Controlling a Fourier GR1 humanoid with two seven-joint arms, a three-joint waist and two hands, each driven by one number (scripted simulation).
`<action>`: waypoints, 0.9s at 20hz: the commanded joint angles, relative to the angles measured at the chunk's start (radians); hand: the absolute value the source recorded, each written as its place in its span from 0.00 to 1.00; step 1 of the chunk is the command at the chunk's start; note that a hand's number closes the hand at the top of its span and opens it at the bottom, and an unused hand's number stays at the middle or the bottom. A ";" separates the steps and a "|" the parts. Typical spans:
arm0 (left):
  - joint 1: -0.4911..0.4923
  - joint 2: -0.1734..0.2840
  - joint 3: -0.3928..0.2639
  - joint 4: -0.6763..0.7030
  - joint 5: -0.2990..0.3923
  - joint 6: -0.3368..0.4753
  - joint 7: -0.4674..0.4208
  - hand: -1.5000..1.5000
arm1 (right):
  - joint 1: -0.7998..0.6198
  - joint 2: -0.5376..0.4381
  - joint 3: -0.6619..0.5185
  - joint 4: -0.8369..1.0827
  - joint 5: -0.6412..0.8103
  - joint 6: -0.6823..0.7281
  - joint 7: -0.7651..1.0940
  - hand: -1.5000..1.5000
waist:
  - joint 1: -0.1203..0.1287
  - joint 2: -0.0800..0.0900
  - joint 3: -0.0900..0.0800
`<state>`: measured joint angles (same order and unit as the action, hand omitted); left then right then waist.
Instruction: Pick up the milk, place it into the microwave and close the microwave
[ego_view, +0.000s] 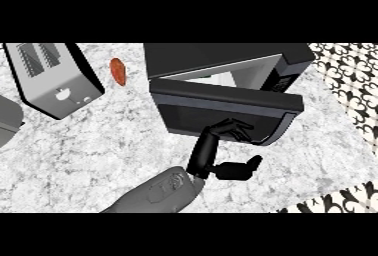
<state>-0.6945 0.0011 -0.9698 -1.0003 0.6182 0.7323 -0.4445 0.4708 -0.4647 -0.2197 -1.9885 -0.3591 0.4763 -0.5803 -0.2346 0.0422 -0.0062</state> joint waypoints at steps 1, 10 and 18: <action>-0.062 -0.001 0.024 0.033 0.064 0.059 0.023 0.00 | -0.040 -0.044 -0.072 -0.006 0.012 -0.019 -0.004 0.00 | -0.031 0.006 0.001; -0.141 -0.001 0.112 0.069 0.178 0.118 -0.016 0.00 | -0.147 -0.132 -0.195 -0.037 0.159 -0.121 -0.015 1.00 | -0.049 0.031 -0.001; -0.166 -0.001 0.115 0.101 0.247 0.127 -0.062 0.00 | -0.212 -0.172 -0.213 -0.004 0.173 -0.136 0.002 1.00 | -0.046 0.044 0.002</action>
<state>-0.8097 -0.0002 -0.8938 -0.9457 0.8285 0.8422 -0.4936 0.2851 -0.6230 -0.4267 -2.0089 -0.1946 0.3485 -0.5841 -0.2786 0.0763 -0.0055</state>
